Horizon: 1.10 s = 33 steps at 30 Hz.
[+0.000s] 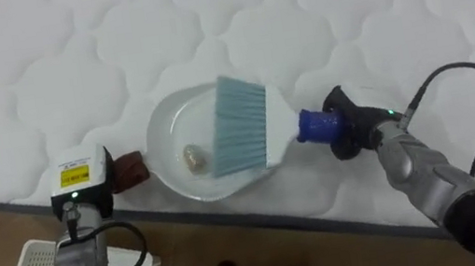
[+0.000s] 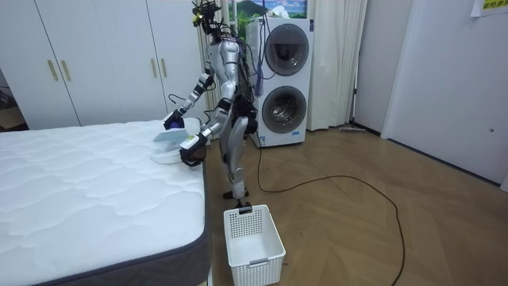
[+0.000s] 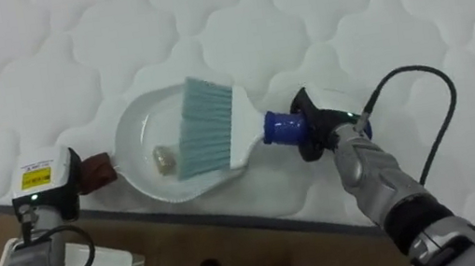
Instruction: Clean bed
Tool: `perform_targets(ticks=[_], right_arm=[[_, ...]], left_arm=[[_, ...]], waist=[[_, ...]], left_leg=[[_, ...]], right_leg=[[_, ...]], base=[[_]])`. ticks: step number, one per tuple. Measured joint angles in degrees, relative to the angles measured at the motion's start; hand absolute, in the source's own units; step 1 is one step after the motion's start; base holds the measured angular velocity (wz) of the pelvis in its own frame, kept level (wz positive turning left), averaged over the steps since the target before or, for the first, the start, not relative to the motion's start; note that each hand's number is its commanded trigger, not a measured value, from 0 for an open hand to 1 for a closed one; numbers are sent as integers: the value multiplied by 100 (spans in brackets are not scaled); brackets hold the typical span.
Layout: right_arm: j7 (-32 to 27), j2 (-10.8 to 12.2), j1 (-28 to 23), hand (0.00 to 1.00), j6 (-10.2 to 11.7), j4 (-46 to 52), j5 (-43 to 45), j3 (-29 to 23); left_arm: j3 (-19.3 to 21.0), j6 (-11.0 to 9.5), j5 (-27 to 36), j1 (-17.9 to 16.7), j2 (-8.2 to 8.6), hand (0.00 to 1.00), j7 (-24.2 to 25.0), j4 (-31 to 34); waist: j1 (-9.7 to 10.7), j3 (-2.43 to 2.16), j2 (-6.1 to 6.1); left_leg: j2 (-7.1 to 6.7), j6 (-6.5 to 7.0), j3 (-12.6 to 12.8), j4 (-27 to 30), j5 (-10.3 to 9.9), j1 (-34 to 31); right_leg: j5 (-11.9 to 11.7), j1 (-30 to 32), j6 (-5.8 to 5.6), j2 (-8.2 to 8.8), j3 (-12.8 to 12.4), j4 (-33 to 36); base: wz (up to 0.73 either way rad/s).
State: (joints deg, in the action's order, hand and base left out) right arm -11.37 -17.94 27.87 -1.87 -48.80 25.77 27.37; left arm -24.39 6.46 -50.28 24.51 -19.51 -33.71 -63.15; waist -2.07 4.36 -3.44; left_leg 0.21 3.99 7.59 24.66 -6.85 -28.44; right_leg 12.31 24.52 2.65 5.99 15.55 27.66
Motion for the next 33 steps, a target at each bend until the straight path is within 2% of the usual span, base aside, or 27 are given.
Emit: perform_targets(ticks=[1, 2, 6, 7, 10, 11, 12, 13, 14, 16, 17, 18, 20, 21, 22, 24, 28, 33], right_arm=[[-5, -3, -2, 100, 1, 0, -36, -7], [-14, -3, -32, 100, 9, 2, -58, -106], [-107, -23, -204, 100, 25, 2, -192, -578], [-128, -25, -245, 100, 45, 2, -219, -642], [-196, -38, -337, 100, 64, 4, -439, -841], [-228, -38, -392, 100, 75, 5, -568, -966], [-256, -34, -505, 100, 148, 17, -600, -1175], [-284, -34, -570, 100, 173, 27, -642, -1271], [-396, -39, -692, 100, 185, 33, -843, -1386], [-499, -43, -797, 87, 185, 33, -1107, -1579], [-523, -46, -857, 85, 185, 33, -1281, -1703], [-537, -76, -972, 79, 186, 42, -1489, -1756], [-536, -151, -1214, 63, 180, 155, -1770, -1771], [-531, -197, -1369, 35, 178, 229, -1904, -1789], [-525, -206, -1420, 0, 176, 232, -1919, -1805], [-505, -209, -1657, 0, 168, 231, -1923, -1930], [-502, -213, -2085, 0, 146, 429, -1961, -2187], [-509, -269, -2327, 0, 145, 789, -2115, -2422]], left_arm=[[0, 0, -1, -14, -18, 100, -13, 0], [2, 0, -11, -35, -32, 100, -64, 0], [10, -14, -128, -156, -30, 100, -196, 1], [22, -22, -125, -195, -28, 100, -213, 2], [183, -69, -127, -319, -23, 100, -238, 24], [257, -83, -145, -387, -22, 100, -248, 114], [435, -145, -197, -537, -6, 100, -303, 266], [491, -171, -209, -625, -5, 100, -350, 341], [573, -191, -213, -781, 6, 100, -416, 442], [678, -185, -272, -952, 10, 100, -437, 558], [733, -188, -295, -1032, 13, 100, -436, 588], [793, -193, -304, -1147, 28, 100, -437, 604], [891, -177, -309, -1348, 49, 100, -431, 685], [913, -174, -309, -1446, 53, 100, -427, 724], [927, -173, -315, -1491, 57, 100, -422, 743], [1027, -169, -322, -1641, 116, 100, -404, 781], [1194, -179, -324, -1818, 124, 100, -373, 854], [1505, -220, -321, -1979, 122, 100, -312, 1114]], waist=[[20, -6, -5], [41, -37, -8], [43, -67, -5], [46, -90, -10], [60, -115, -7], [69, -136, 4], [99, -194, 10], [103, -223, 11], [111, -288, 2], [155, -324, 3], [161, -339, 7], [165, -390, 8], [161, -418, 2], [178, -420, 5], [180, -418, 8], [187, -424, 18], [208, -431, 47], [226, -423, 174]], left_leg=[[0, 0, 0, -1, 0, 22], [0, 0, -4, -14, 0, 56], [-19, -1, -3, -159, -1, 432], [-21, -1, 10, -202, -1, 497], [-23, -4, 31, -307, 0, 752], [-15, -5, 29, -340, 0, 834], [-13, -5, 29, -396, 0, 926], [-15, -6, 30, -424, 0, 980], [-30, -10, 33, -515, 3, 1116], [-45, -15, 35, -618, 6, 1296], [-45, -16, 57, -687, 7, 1420], [-48, -17, 90, -769, 8, 1541], [-60, -17, 132, -901, 7, 1743], [-70, -18, 136, -944, 6, 1839], [-71, -22, 142, -966, 2, 1889], [-77, -34, 171, -1087, -9, 2089], [-81, -52, 180, -1195, -22, 2268], [-78, -61, 265, -1308, -29, 2412]], right_leg=[[-1, -24, -1, -1, 0, -4], [-3, -73, -4, -8, 8, -24], [-13, -443, -24, -18, 8, -189], [-14, -491, -28, -20, -4, -211], [-21, -732, -37, -43, -28, -327], [-31, -838, -48, -64, -23, -412], [-56, -943, -58, -84, -23, -500], [-63, -1001, -63, -91, -31, -536], [-74, -1123, -81, -102, -52, -610], [-83, -1311, -101, -117, -72, -725], [-103, -1428, -122, -143, -119, -824], [-127, -1535, -133, -148, -129, -912], [-141, -1711, -150, -149, -151, -1023], [-152, -1803, -166, -159, -190, -1070], [-158, -1854, -175, -174, -215, -1104], [-182, -2050, -191, -199, -278, -1206], [-209, -2228, -193, -226, -300, -1354], [-239, -2313, -194, -246, -414, -1410]], base=[[0], [0], [0], [-6], [-4], [0], [0], [0], [0], [-2], [-11], [-14], [-11], [-7], [-10], [-9], [-4], [-11]])
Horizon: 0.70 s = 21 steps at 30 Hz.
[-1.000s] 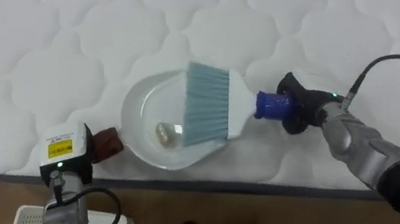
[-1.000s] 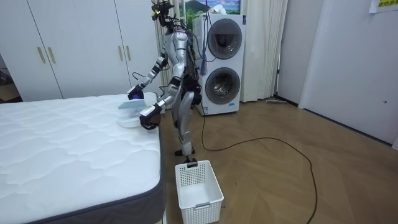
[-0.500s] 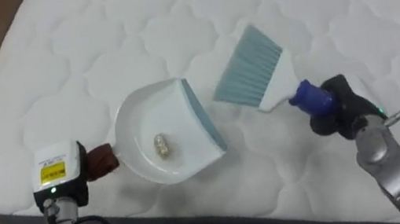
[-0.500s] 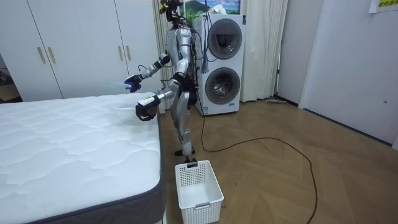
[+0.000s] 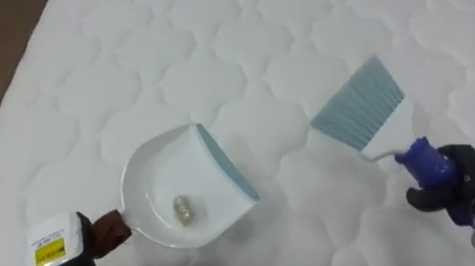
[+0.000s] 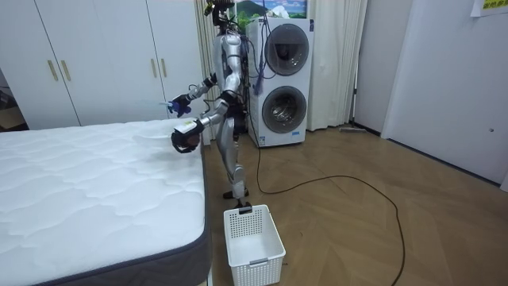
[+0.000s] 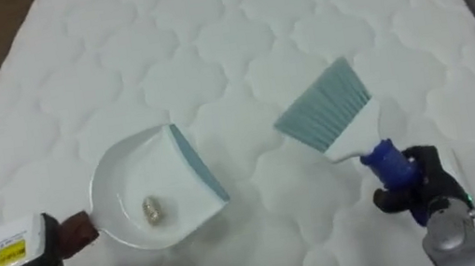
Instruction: Clean bed
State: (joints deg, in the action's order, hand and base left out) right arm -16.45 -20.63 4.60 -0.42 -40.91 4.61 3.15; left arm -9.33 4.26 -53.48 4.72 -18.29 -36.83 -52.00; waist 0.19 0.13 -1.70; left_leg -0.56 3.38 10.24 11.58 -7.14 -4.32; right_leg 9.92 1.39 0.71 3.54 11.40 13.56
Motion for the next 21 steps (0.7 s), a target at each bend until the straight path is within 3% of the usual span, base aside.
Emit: perform_targets(ticks=[6, 10, 21], right_arm=[[16, 0, -16, 0, 29, 113, -379, -105], [29, 0, -18, 0, 28, 248, -868, -171], [66, 32, -24, 0, 32, 391, -1147, -170]], left_arm=[[260, -214, -256, -363, -13, 100, 98, 484], [294, -195, -305, -658, -23, 100, 166, 748], [476, -188, -359, -869, -6, 100, 384, 746]], waist=[[14, 3, 120], [17, -1, 147], [-186, 2, 182]], left_leg=[[-19, -9, 46, -189, -9, 377], [-19, -26, 8, -190, -19, 385], [-18, -46, -193, -88, -42, 354]], right_leg=[[-22, -353, -31, -28, -57, -206], [-22, -424, -31, -36, 0, -289], [-18, -530, -27, -75, 77, -300]], base=[[-5], [6], [10]])
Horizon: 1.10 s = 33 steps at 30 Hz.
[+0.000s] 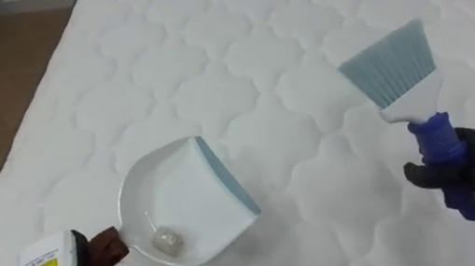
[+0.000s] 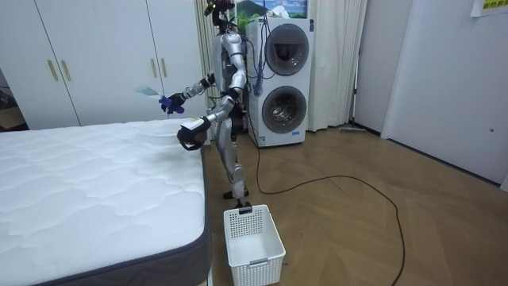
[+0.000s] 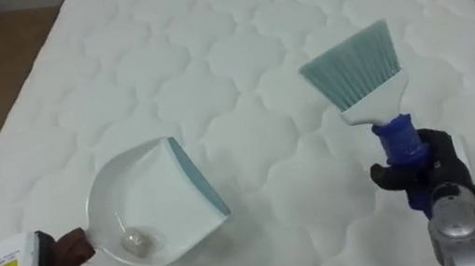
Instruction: Clean bed
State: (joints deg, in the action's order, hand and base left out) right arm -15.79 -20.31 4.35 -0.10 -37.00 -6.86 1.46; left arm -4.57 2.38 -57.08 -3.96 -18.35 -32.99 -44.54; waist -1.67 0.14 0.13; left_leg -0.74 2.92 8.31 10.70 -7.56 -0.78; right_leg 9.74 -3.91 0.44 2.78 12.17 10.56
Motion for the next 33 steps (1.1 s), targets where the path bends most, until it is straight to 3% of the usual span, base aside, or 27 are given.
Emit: perform_targets(ticks=[4, 6, 8, 9, 11, 13, 21, 25, 28, 29, 30, 31, 32, 33], right_arm=[[31, 1, 0, 0, 0, 40, 55, 5], [-39, 2, -5, 0, 1, 138, 53, 14], [-144, 2, -15, 0, 1, 139, 22, 18], [-200, 1, -18, 0, 3, 139, -42, 16], [-234, 2, -53, 0, 4, 138, -158, 12], [-229, 14, -120, 0, 7, 138, -183, 13], [-160, 67, -149, 0, 10, 145, -199, 13], [-178, 68, -150, 0, 10, 144, -205, 18], [-165, 69, -158, 0, 10, 156, -371, 20], [-164, 75, -158, 0, 10, 158, -361, 14], [-163, 110, -190, 0, 21, 158, -332, 10], [-161, 134, -241, 0, 53, 158, -332, 10], [-156, 187, -330, 0, 75, 161, -334, 12], [-155, 231, -397, 0, 72, 161, -335, 33]], left_arm=[[23, 10, -2, -125, 0, 100, 30, 12], [10, 16, -55, -207, 0, 100, 153, 43], [-16, 12, -66, -209, 12, 100, 206, 67], [-16, 5, -109, -203, 25, 100, 206, 70], [-16, 11, -163, -201, 61, 100, 206, 55], [-15, 10, -212, -208, 94, 100, 206, 52], [25, 8, -215, -139, 98, 100, 211, 138], [25, -68, -248, 23, 96, 100, 211, 140], [25, -168, -335, 124, 87, 100, 205, 142], [25, -199, -342, 135, 86, 100, 204, 139], [26, -208, -360, 141, 77, 100, 204, 136], [23, -205, -358, 147, 76, 100, 203, 138], [3, -196, -359, 157, 77, 100, 203, 139], [-37, -190, -314, 142, 74, 100, 204, 138]], waist=[[-51, -14, 26], [14, -16, 29], [64, -10, 3], [167, -10, -15], [202, 4, -49], [144, 7, -83], [110, -2, -96], [72, 3, -113], [-40, 6, -123], [-31, 4, -117], [12, 16, -108], [51, -1, -106], [106, 8, -91], [129, 7, -101]], left_leg=[[1, -3, -130, 155, -4, -181], [-16, -4, -294, 343, -12, -395], [-5, 7, -299, 554, -35, -573], [58, 47, -22, 690, -58, -697], [162, 102, 354, 825, -94, -771], [124, 127, 295, 893, -127, -828], [-99, 164, -122, 882, -95, -1005], [-140, 213, -61, 778, -80, -958], [-182, 247, -240, 704, -91, -773], [-220, 268, -403, 714, -104, -724], [-240, 273, -654, 722, -106, -677], [-240, 264, -795, 726, -95, -676], [-238, 241, -1058, 714, -59, -682], [-274, 220, -1236, 681, -32, -673]], right_leg=[[16, 45, 22, -18, 131, 7], [35, 41, 40, 9, 438, 8], [73, 11, 48, 47, 692, 9], [155, -3, 39, 65, 915, 41], [290, 9, 19, 103, 1080, 190], [412, -16, -7, 157, 1247, 334], [442, -103, -79, 243, 1815, 313], [466, -109, -130, 333, 2095, 590], [466, -72, -135, 435, 2023, 1077], [463, 6, -141, 477, 1871, 1386], [540, 178, -164, 382, 1392, 1526], [623, 230, -138, 255, 1063, 1384], [665, 392, -66, 39, 578, 1085], [573, 594, -40, -41, 204, 776]], base=[[23], [51], [77], [96], [73], [49], [35], [38], [34], [60], [70], [95], [105], [99]])
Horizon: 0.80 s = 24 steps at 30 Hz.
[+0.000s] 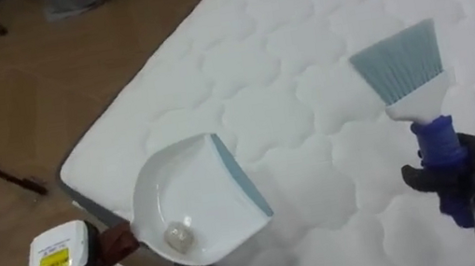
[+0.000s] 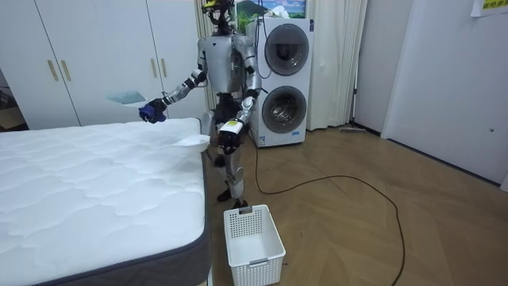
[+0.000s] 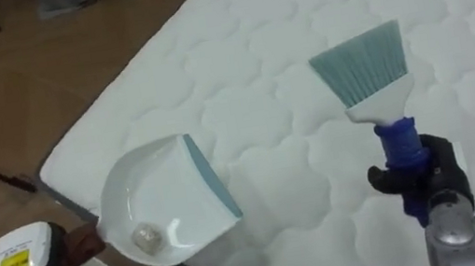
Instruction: Clean bed
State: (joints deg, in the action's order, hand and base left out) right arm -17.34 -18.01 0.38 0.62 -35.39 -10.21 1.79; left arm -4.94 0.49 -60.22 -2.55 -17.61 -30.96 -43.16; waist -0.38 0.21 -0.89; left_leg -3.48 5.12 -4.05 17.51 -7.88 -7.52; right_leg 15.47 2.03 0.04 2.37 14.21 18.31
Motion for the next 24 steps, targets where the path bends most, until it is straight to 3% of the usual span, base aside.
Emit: perform_targets(ticks=[1, 2, 3, 6, 9, 10, 12, 15, 19, 20, 21, 23, 24], right_arm=[[1, 8, -7, 0, 0, 1, 2, 22], [1, 4, 12, 0, 4, 51, 8, 29], [-6, -19, 2, 0, 23, 76, 15, 24], [36, -9, -115, 0, 23, 119, -53, 38], [133, -12, -211, 0, 30, 321, -125, 31], [158, -12, -264, 0, 40, 376, -129, 31], [190, -11, -324, 0, 52, 413, -110, 24], [196, 43, -368, 0, 58, 456, 75, 23], [185, 41, -362, 0, 60, 455, 257, -4], [175, 40, -365, 0, 61, 450, 242, -4], [158, 40, -370, 0, 61, 450, 206, -4], [121, 42, -387, 0, 61, 440, 135, -4], [122, 39, -376, 0, 78, 441, 110, -4]], left_arm=[[-18, 5, 4, -18, 1, 100, 0, 0], [-74, 5, 3, -22, 7, 100, 3, 8], [-135, -14, -3, -45, 48, 100, 17, 59], [-162, -92, -1, -46, 30, 100, 17, 210], [-158, -93, -5, -63, 20, 100, 15, 225], [-154, -93, -5, -63, 19, 100, 15, 225], [-153, -92, -22, -65, 19, 100, 14, 225], [-151, -62, -61, -142, 19, 100, 14, 225], [-91, -51, -64, -146, 22, 100, 15, 244], [-46, -50, -59, -150, 23, 100, 18, 245], [-14, -49, -51, -146, 24, 100, 26, 253], [-5, -45, -62, -115, 29, 100, 26, 261], [-8, -45, -63, -119, 35, 100, 26, 261]], waist=[[12, -2, -9], [30, 2, -19], [179, 12, 64], [117, 22, 55], [48, 30, -45], [17, 32, -102], [-8, -7, -175], [-97, 1, -176], [-171, 67, -58], [-168, 80, -15], [-117, 70, 41], [-26, 69, 72], [-145, 64, 65]], left_leg=[[-48, -7, -74, 4, 5, 0], [-164, -7, -169, 18, 23, -62], [-226, -3, -369, -4, 100, -139], [-297, -22, -487, -89, 175, -151], [-425, -13, -767, -89, 214, -113], [-494, -17, -922, -72, 221, -99], [-575, -20, -1105, -16, 225, -119], [-692, 29, -1320, 115, 193, -154], [-762, 68, -1497, 266, 218, -353], [-749, 75, -1381, 344, 222, -464], [-580, 123, -827, 401, 203, -614], [-342, 165, -57, 415, 138, -721], [-420, 126, -168, 358, 142, -657]], right_leg=[[-130, 79, -19, -20, -138, -208], [-698, 69, 22, -53, -355, -451], [-787, -45, 34, -38, -207, -595], [-707, -152, -62, 72, 170, -673], [-685, -262, -99, 86, 303, -682], [-672, -309, -112, 69, 293, -704], [-669, -321, -108, 10, 154, -761], [-607, -275, -17, -73, -165, -641], [-594, -254, -14, -61, 22, -577], [-579, -261, 2, -43, 168, -582], [-548, -279, -2, 1, 342, -583], [-425, -290, -14, 12, 499, -524], [-368, -182, -30, 8, 461, -469]], base=[[74], [87], [93], [73], [44], [52], [47], [42], [37], [58], [65], [56], [23]])
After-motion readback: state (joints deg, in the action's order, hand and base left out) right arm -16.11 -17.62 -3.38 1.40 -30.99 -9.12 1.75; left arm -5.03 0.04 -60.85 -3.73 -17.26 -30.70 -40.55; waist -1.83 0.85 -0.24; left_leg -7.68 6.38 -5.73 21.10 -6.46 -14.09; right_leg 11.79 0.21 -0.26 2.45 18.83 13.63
